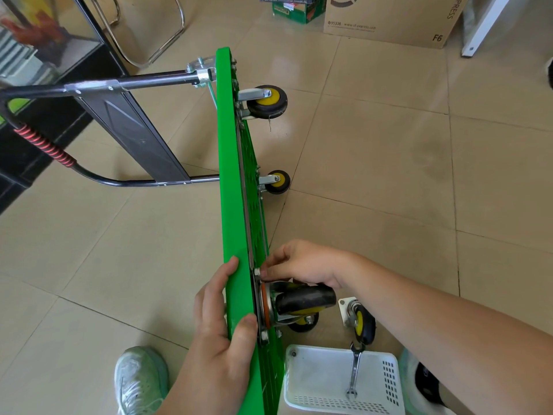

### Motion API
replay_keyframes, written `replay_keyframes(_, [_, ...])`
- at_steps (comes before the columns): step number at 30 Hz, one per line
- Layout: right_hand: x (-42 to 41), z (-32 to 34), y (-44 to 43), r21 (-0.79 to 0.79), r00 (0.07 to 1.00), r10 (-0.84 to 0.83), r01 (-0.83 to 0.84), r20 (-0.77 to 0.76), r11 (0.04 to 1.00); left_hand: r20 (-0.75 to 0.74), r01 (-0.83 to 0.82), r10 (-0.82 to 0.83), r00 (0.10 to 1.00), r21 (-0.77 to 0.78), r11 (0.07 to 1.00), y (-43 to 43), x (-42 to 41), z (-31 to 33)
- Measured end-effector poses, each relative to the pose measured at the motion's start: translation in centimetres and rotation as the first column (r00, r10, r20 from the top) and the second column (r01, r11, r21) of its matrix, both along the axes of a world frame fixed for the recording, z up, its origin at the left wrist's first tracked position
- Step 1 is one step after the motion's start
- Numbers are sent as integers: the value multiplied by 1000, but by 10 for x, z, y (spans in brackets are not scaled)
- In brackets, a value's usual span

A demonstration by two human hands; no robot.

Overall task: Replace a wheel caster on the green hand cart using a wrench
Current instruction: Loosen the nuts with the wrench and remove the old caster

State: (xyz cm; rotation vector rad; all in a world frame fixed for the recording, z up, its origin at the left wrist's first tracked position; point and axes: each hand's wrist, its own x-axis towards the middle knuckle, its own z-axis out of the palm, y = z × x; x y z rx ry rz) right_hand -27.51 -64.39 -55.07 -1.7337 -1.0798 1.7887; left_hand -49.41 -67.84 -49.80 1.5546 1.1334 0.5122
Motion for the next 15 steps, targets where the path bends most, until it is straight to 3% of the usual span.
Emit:
replay_keyframes(4, [-2, 4, 0, -23, 995, 53, -51, 80, 998, -4, -3, 3, 1000, 17, 1000, 0, 0, 0])
replay_keyframes(9, [-3, 2, -1, 56, 997, 22, -26, 80, 998, -17, 1, -1, 1000, 8, 1000, 0, -1, -2])
replay_keyframes(15, [1, -8, 0, 102, 996, -81, 83, -30, 991, -25, 3, -3, 1000, 1, 1000, 1, 0, 0])
